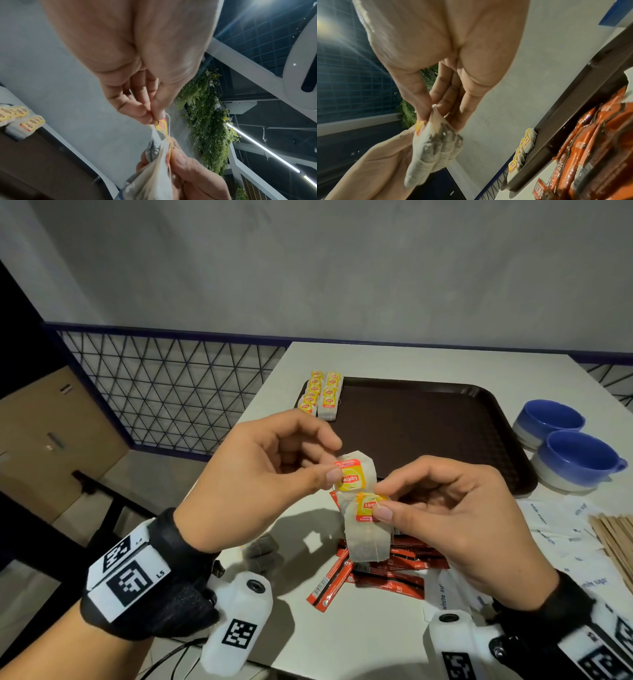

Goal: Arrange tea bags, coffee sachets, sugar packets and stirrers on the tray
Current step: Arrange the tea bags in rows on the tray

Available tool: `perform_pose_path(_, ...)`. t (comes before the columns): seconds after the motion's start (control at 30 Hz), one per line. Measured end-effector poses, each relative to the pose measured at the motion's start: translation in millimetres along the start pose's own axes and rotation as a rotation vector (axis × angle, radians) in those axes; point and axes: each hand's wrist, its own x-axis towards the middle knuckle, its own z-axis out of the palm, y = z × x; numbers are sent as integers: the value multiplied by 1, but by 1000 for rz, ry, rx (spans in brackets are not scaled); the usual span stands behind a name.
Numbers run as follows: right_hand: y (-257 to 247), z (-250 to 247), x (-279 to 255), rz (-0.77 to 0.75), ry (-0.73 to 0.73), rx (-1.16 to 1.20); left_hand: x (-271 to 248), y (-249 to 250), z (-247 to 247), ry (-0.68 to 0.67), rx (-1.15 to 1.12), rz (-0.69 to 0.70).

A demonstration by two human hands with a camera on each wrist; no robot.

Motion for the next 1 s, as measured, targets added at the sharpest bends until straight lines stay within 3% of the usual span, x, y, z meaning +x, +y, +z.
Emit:
perform_pose_path(0.37,-1,-2,0,-16,10,-26,6,3,-17,76,-8,-8)
perform_pose_path(0.6,-2,-1,0,-24,3,-19,6,11,-17,53,5,-24)
perform_pose_path(1.0,1,-3,-2,-15,4,-2,9,11,-15,75,176,4)
